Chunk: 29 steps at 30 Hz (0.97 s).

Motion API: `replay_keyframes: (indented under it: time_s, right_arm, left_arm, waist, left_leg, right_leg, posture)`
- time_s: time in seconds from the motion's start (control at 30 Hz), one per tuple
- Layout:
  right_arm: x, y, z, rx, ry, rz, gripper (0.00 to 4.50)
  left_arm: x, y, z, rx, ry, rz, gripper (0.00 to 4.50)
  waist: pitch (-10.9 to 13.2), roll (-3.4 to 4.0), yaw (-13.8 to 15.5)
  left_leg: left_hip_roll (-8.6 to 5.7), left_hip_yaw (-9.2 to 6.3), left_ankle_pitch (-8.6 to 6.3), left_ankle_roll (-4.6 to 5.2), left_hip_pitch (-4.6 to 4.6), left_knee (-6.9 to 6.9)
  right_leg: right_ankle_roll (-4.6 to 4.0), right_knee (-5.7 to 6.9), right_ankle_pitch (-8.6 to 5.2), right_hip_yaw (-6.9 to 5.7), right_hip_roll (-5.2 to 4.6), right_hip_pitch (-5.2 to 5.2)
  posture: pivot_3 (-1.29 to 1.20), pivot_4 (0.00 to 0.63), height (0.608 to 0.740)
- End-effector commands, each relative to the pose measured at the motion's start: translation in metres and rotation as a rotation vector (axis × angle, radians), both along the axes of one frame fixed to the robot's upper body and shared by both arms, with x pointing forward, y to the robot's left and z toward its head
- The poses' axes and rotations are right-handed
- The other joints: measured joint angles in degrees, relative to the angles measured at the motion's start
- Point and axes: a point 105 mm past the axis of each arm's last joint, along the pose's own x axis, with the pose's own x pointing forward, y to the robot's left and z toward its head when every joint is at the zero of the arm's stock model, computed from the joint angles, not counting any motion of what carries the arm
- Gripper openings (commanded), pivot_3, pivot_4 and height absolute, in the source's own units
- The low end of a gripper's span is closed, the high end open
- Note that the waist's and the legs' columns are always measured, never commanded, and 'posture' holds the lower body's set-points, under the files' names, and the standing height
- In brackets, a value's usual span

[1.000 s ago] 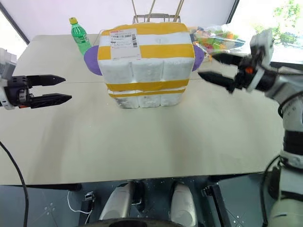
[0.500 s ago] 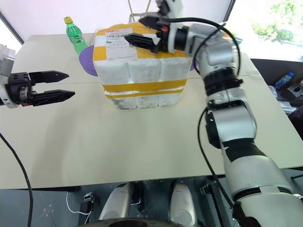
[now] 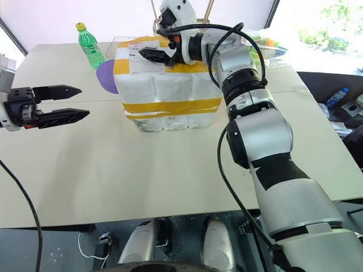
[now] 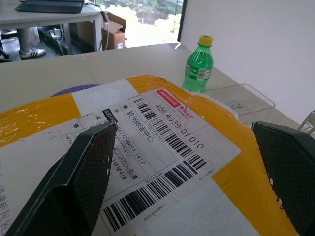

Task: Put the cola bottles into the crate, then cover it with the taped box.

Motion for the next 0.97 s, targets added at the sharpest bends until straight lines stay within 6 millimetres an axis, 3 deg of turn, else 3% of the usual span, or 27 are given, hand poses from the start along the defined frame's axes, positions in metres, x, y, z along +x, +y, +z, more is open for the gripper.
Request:
replay_keyframes:
  time_s: [0.03, 0.13, 0.2, 0.27, 0.3, 0.37, 0.5, 0.67, 0.77, 0.97]
  right_arm:
    - [-0.001, -0.005, -0.003, 0.074, 0.038, 0.027, 4.50]
    - [-0.018, -0.014, 0.037, 0.205, -0.034, 0.145, 4.50]
    - [-0.033, -0.032, 0.068, 0.303, -0.070, 0.213, 4.50]
    - [-0.054, -0.067, 0.090, 0.363, -0.095, 0.259, 4.50]
    - [-0.066, -0.086, 0.089, 0.347, -0.089, 0.271, 4.50]
    - [-0.084, -0.108, 0.078, 0.283, -0.079, 0.274, 4.50]
    - [-0.115, -0.172, 0.007, 0.041, 0.035, 0.123, 4.50]
    - [-0.131, -0.223, -0.044, -0.133, 0.117, -0.099, 4.50]
    - [-0.129, -0.236, -0.054, -0.134, 0.118, -0.194, 4.50]
    - [-0.131, -0.233, -0.058, -0.112, 0.116, -0.205, 4.50]
  left_arm:
    - [-0.003, -0.003, 0.014, -0.005, -0.068, -0.015, 4.46]
    - [-0.002, -0.004, 0.013, -0.009, -0.068, -0.020, 4.46]
    - [-0.003, -0.005, 0.011, -0.007, -0.064, -0.022, 4.46]
    - [-0.004, -0.005, 0.009, -0.010, -0.054, -0.026, 4.46]
    - [-0.005, -0.006, 0.008, -0.010, -0.051, -0.031, 4.46]
    - [-0.007, -0.007, 0.006, -0.007, -0.042, -0.041, 4.46]
    - [-0.014, -0.007, 0.001, -0.005, -0.008, -0.069, 4.46]
    - [-0.015, -0.005, -0.008, 0.015, 0.017, -0.071, 4.46]
    - [-0.013, -0.005, -0.015, 0.035, 0.023, -0.075, 4.46]
    - [-0.007, -0.005, -0.018, 0.057, 0.008, -0.075, 4.46]
  waist:
    - [0.00, 0.00, -0.06]
    - [0.02, 0.03, -0.29]
    - [0.08, 0.09, -0.30]
    - [0.10, 0.09, -0.09]
    - [0.09, 0.08, 0.21]
    - [0.07, 0.04, 0.90]
    - [0.01, -0.04, 1.14]
    - [0.20, 0.38, 0.88]
    - [0.19, 0.40, 0.71]
    - [0.19, 0.39, 1.26]
  left_leg:
    - [0.00, 0.00, 0.00, 0.00, 0.00, 0.00]
    - [0.00, -0.01, 0.00, -0.01, -0.01, -0.02]
    - [0.00, -0.01, 0.04, 0.05, -0.08, -0.02]
    - [-0.02, -0.01, 0.09, 0.14, -0.21, -0.02]
    - [-0.02, -0.04, 0.09, 0.15, -0.26, -0.02]
    - [-0.02, -0.08, 0.08, 0.18, -0.26, -0.07]
    - [-0.01, -0.06, -0.01, 0.15, -0.13, -0.13]
    - [0.02, 0.18, -0.03, 0.18, -0.15, -0.03]
    - [0.14, 0.26, -0.01, 0.19, -0.03, -0.02]
    - [0.15, 0.27, -0.05, 0.17, -0.09, 0.03]
  right_leg:
    - [0.00, -0.01, 0.00, 0.00, 0.00, 0.00]
    - [0.00, -0.01, 0.00, 0.00, 0.00, -0.01]
    - [0.00, -0.01, 0.00, 0.00, 0.01, -0.05]
    - [0.01, -0.02, 0.00, -0.01, 0.00, -0.17]
    - [0.01, -0.06, 0.00, -0.03, -0.02, -0.19]
    - [0.01, -0.27, 0.01, -0.09, -0.02, -0.13]
    - [0.02, -0.55, 0.00, -0.16, -0.04, 0.06]
    - [0.03, -0.42, 0.01, -0.09, -0.16, -0.17]
    - [0.03, -0.34, 0.01, -0.09, -0.11, -0.15]
    - [0.01, -0.39, 0.01, -0.10, -0.13, -0.17]
  posture:
    - [0.00, 0.150, 0.736]
    - [0.00, 0.150, 0.736]
    - [0.00, 0.150, 0.736]
    - [0.00, 0.150, 0.736]
    - [0.00, 0.150, 0.736]
    - [0.00, 0.150, 0.736]
    - [0.00, 0.150, 0.736]
    - [0.00, 0.150, 0.736]
    - [0.00, 0.150, 0.736]
    - [0.00, 0.150, 0.736]
